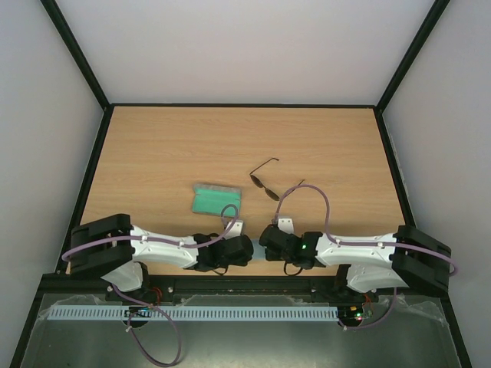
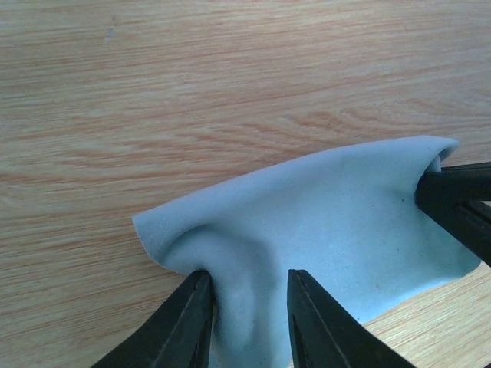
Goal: Organize the sunglasses
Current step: Pick up the glasses cleaning cloth from the center of the board.
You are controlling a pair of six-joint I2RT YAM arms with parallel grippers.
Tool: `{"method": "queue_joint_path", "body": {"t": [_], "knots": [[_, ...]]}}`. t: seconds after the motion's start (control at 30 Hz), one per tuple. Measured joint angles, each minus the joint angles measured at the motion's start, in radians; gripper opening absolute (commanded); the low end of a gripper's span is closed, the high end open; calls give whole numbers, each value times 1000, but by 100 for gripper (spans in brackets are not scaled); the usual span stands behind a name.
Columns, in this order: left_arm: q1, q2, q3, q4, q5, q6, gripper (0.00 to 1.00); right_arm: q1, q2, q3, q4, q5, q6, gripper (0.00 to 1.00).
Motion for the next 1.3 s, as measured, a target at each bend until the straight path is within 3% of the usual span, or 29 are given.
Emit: {"method": "queue_joint_path", "body": {"t": [0.2,0.53,0.9,1.1,1.3], "knots": [[-18,14,8,-8,-33,-26,24,0,-29,-23,13,-17,0,1],[-22,2,3,-24,-45,-57,29,0,-37,-28,16,-25,-7,1],[-25,-22,-27,-24,-56,-74,19,0,-37,-28,16,-26,-11,1],[-25,-26,-37,-23,-63,-84,4,0,-37,-28,16,-26,-11,1],[-24,-36,-53,-12,-66,-87,2,0,-37,-28,20,-34,-11,1]]}}
